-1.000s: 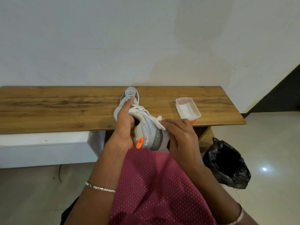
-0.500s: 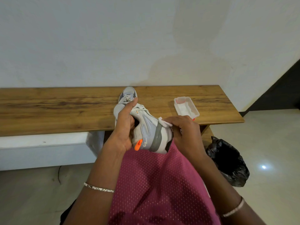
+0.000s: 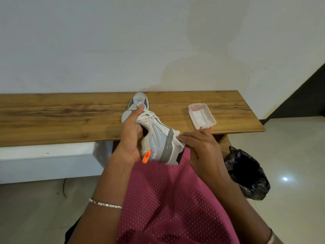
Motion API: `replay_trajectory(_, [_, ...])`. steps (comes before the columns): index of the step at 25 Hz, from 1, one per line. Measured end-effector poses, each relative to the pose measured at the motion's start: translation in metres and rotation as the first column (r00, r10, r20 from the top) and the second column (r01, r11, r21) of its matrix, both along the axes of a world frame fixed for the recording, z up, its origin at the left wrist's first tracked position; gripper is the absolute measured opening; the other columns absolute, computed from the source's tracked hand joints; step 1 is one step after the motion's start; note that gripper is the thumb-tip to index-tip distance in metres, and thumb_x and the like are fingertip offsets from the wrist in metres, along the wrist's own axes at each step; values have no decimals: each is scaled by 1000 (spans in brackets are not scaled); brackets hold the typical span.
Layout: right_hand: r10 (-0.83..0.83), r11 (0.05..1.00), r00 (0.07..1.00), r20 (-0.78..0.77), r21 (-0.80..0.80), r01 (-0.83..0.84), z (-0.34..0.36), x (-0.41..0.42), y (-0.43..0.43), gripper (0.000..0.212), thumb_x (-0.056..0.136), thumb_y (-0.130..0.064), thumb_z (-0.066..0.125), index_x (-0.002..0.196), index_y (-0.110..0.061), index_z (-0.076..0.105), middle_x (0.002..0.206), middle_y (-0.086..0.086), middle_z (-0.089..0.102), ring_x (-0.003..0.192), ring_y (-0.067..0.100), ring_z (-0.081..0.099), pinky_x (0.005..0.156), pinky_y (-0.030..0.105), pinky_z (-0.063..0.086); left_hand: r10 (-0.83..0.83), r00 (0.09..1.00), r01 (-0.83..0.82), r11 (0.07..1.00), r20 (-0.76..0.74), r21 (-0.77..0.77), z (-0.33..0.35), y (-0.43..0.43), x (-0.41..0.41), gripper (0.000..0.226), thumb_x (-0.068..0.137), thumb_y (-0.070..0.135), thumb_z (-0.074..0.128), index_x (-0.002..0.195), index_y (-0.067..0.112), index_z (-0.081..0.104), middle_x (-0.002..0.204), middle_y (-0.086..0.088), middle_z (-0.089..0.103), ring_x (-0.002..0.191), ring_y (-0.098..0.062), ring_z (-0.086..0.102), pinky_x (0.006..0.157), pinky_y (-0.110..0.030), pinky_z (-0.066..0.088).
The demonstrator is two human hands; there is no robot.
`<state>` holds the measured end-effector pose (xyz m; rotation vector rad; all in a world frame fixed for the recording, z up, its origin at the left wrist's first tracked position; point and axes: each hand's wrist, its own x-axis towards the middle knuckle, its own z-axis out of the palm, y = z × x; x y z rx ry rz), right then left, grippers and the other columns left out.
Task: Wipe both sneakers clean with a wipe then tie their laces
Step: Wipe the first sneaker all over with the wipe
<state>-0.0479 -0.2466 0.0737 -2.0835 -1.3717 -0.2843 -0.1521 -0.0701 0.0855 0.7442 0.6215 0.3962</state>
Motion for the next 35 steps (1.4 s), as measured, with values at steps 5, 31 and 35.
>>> replay_trajectory(5, [-23, 996, 995, -95, -92, 14, 5, 14, 18, 26, 84, 4, 69, 103, -12, 78, 102, 3, 75, 97, 21, 63, 83, 30, 47, -115, 993, 116, 993, -22, 31, 3, -8, 3, 61, 78, 60, 71, 111, 8, 72, 112, -17, 65, 107, -32, 65, 111, -51, 43])
replay_trajectory(31, [-20, 997, 984, -175, 69, 32, 6, 2, -11, 29, 91, 2, 61, 110, -16, 74, 107, -6, 72, 99, 7, 61, 82, 21, 48, -231, 971, 237, 946, -53, 222, 9, -21, 8, 100, 67, 89, 60, 113, 1, 61, 129, -22, 64, 130, -46, 54, 112, -52, 42])
replay_trajectory(35, [9, 989, 1000, -27, 145, -5, -4, -29, -23, 36, 89, 5, 62, 121, -11, 71, 123, 1, 68, 110, 20, 60, 89, 27, 51, -244, 969, 245, 951, -28, 187, 10, -16, 6, 130, 59, 94, 58, 132, -13, 52, 135, -39, 54, 131, -49, 52, 114, -59, 39])
